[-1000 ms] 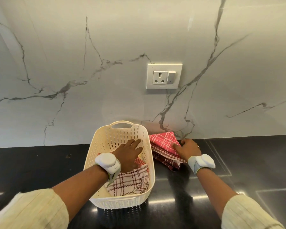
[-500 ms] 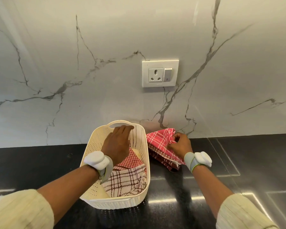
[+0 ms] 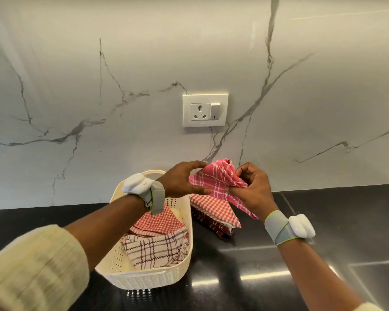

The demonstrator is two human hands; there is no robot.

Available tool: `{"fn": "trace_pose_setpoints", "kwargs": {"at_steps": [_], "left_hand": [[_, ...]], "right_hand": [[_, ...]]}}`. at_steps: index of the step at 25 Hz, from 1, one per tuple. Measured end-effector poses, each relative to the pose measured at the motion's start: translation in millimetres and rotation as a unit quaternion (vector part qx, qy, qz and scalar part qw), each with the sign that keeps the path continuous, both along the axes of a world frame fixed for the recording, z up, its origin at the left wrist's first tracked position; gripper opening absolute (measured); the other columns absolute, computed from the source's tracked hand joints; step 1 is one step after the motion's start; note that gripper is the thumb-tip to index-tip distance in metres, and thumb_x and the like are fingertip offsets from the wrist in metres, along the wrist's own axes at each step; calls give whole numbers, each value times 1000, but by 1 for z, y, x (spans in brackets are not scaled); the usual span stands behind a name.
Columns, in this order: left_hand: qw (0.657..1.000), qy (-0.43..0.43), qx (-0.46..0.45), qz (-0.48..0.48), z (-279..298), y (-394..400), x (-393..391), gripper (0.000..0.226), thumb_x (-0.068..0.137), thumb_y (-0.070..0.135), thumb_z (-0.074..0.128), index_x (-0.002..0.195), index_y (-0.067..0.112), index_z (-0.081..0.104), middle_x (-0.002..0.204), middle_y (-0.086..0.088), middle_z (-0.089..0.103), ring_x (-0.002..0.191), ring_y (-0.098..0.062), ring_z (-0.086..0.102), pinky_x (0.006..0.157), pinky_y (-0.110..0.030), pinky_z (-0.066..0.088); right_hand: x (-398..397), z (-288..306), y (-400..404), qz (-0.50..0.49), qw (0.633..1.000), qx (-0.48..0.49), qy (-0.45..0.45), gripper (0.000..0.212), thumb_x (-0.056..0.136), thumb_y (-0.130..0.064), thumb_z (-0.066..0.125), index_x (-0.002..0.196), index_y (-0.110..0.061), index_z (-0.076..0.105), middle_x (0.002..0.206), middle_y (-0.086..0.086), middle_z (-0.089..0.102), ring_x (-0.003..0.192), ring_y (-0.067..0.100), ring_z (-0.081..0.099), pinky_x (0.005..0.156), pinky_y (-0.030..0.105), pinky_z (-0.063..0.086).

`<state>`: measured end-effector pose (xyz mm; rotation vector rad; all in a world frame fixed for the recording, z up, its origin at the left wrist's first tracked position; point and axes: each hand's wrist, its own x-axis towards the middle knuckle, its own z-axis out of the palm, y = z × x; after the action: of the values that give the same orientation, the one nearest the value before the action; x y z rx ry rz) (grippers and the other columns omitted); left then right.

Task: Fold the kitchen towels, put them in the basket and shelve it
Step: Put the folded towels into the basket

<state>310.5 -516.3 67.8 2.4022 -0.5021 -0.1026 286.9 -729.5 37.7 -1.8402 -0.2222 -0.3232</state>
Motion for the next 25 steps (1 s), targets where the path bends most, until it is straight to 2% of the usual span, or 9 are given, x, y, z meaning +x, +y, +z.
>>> {"fn": "trace_pose_setpoints", "kwargs": {"at_steps": [4, 8, 10, 12, 15, 18, 20, 22, 25], "left_hand": [[993, 36, -98, -49, 16, 3, -8, 34, 83, 25, 74, 112, 21, 58, 105, 6, 67, 90, -5, 66, 84, -28, 57], [985, 83, -138, -67, 30, 29, -24, 19, 90, 18, 64, 106, 22, 55, 103, 3, 66, 90, -11, 68, 73, -20, 56], [983, 92, -152, -52, 30, 51, -30, 21, 91, 19, 62, 111, 20, 55, 104, 2, 67, 91, -11, 69, 72, -20, 56], [980, 101, -167, -31, 27, 71, -34, 25, 92, 20, 61, 116, 18, 54, 106, 0, 67, 91, -13, 70, 72, -23, 57], [976, 121, -174, 41, 18, 104, -36, 32, 93, 24, 61, 123, 19, 50, 115, -5, 64, 91, -21, 70, 72, -31, 60], [987, 84, -63, 119, 4, 138, -35, 37, 95, 34, 57, 129, 28, 46, 124, -5, 57, 98, -22, 66, 78, -35, 59], [984, 29, 107, 137, -5, 144, -28, 41, 96, 41, 53, 134, 30, 43, 129, -4, 57, 105, -23, 63, 86, -37, 54], [953, -44, 268, 134, -18, 143, -18, 42, 96, 42, 51, 136, 30, 41, 129, -2, 59, 108, -24, 61, 88, -38, 50], [931, -104, 334, 107, -46, 136, -8, 34, 97, 34, 49, 129, 25, 44, 121, -4, 63, 102, -27, 63, 85, -39, 52]], "right_hand": [[-16, 28, -3, 38, 999, -1, -1, 55, 64, -4, 86, 106, -20, 54, 99, 7, 67, 87, 23, 68, 75, 34, 59], [-14, 37, 15, 110, 990, -73, 55, 80, 62, -20, 86, 129, -36, 45, 127, -4, 53, 111, 22, 57, 90, 44, 54], [-12, 42, 34, 176, 979, -33, 98, 74, 65, -14, 80, 127, -35, 46, 123, 4, 59, 108, 26, 63, 88, 44, 56], [-11, 48, 57, 206, 969, -16, 134, 64, 73, 4, 74, 123, -26, 46, 107, 10, 66, 92, 25, 69, 80, 38, 59], [1, 39, 96, 193, 965, -31, 173, 61, 74, 6, 75, 124, -14, 47, 104, 16, 69, 91, 31, 70, 83, 48, 57], [13, 27, 136, 178, 957, -50, 221, 60, 73, 4, 78, 124, -7, 48, 104, 20, 68, 84, 31, 68, 81, 48, 57], [20, 21, 150, 160, 950, -144, 225, 57, 75, 2, 74, 123, -8, 47, 105, 19, 66, 79, 26, 65, 75, 40, 56], [27, 13, 167, 142, 927, -275, 211, 55, 79, -4, 68, 127, -11, 41, 112, 17, 62, 89, 27, 62, 74, 33, 50], [34, -7, 186, 125, 882, -413, 190, 67, 88, -12, 58, 143, -2, 20, 123, 20, 57, 109, 33, 58, 83, 35, 47]]}}
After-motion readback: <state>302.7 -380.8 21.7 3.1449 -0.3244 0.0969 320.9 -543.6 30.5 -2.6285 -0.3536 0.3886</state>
